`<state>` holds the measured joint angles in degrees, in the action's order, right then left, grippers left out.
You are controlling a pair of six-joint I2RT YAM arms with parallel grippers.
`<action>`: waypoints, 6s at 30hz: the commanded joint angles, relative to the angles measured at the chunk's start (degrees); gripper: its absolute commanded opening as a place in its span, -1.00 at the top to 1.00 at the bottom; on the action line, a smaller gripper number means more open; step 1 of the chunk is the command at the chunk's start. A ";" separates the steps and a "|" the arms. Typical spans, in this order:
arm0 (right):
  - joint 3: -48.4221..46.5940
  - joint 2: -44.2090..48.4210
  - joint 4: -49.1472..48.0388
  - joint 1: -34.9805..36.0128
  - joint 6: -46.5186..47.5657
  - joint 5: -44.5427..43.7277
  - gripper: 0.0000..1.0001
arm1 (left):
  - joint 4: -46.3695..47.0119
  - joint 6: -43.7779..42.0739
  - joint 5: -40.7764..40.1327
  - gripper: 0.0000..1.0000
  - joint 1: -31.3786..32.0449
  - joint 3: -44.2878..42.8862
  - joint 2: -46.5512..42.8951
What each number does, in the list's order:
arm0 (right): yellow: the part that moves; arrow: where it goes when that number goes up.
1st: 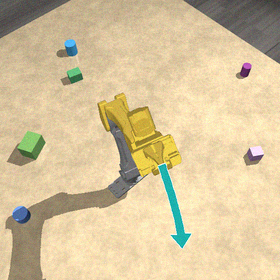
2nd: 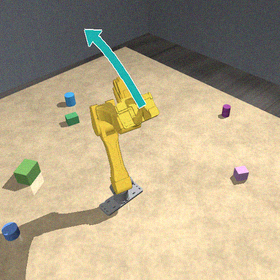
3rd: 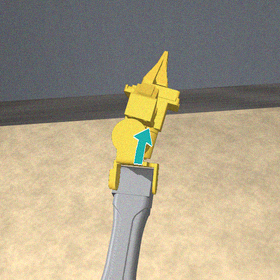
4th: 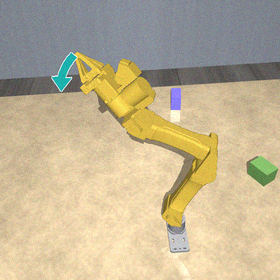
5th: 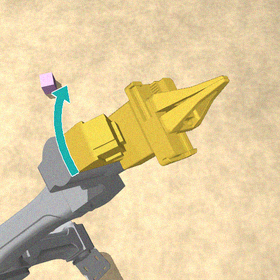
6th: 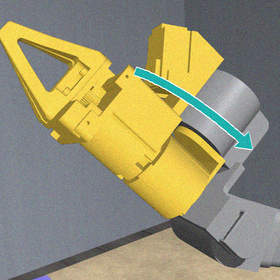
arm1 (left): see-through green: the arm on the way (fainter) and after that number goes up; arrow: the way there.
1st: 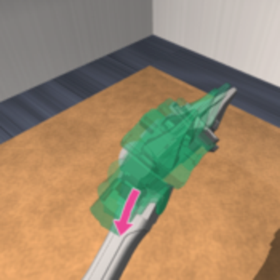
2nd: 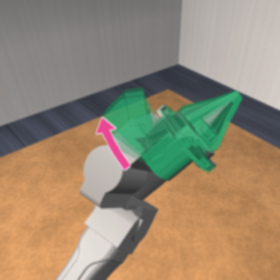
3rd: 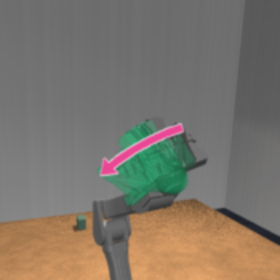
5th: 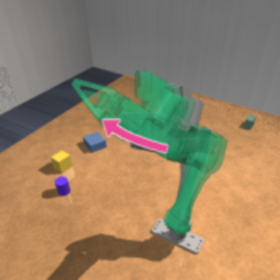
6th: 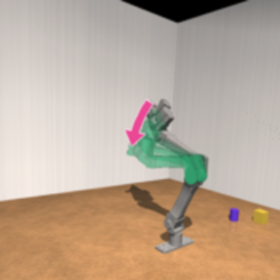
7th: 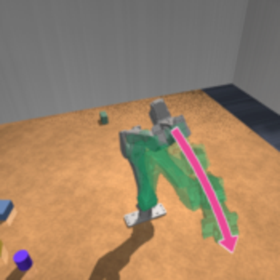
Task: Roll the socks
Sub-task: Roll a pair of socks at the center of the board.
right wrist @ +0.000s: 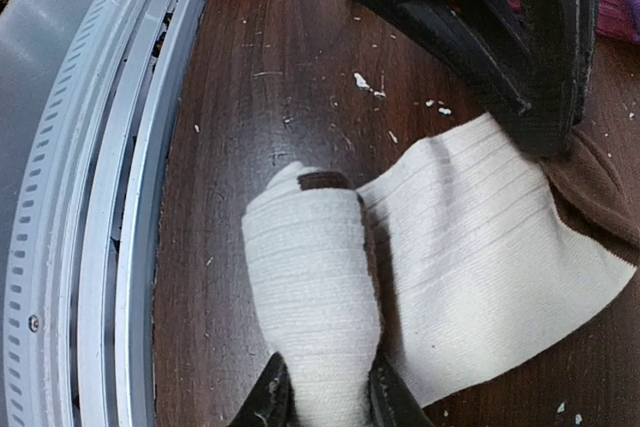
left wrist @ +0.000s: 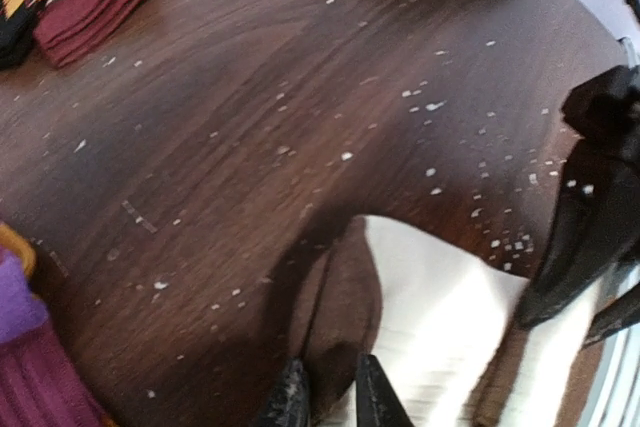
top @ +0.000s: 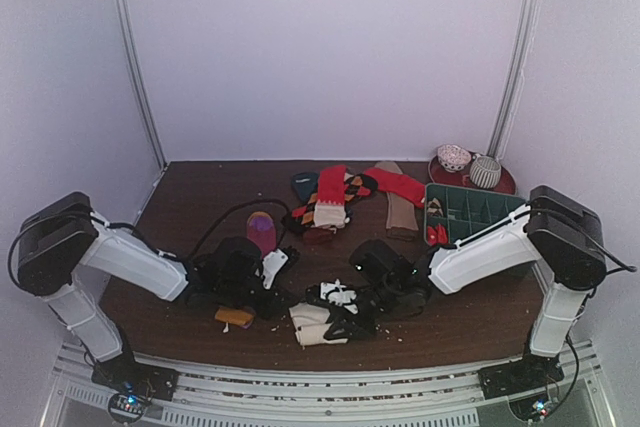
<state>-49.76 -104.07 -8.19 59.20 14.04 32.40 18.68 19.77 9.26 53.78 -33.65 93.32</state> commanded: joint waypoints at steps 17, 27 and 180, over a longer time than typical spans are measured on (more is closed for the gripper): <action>-13.20 -6.64 31.41 1.33 -2.85 -5.21 0.51 | 10.03 -3.15 5.55 0.67 0.01 -2.05 13.90; -8.55 -16.70 24.17 -5.20 -14.74 12.49 0.52 | 8.38 -3.32 1.99 0.66 0.01 1.21 10.62; 6.99 3.18 -0.19 2.42 -11.31 -3.46 0.49 | 10.50 -3.17 -6.33 0.45 8.05 9.16 -6.97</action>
<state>-41.89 -98.98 -9.87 61.60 4.49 33.08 22.98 15.22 -1.43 61.78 -26.30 82.30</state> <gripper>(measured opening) 0.255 0.281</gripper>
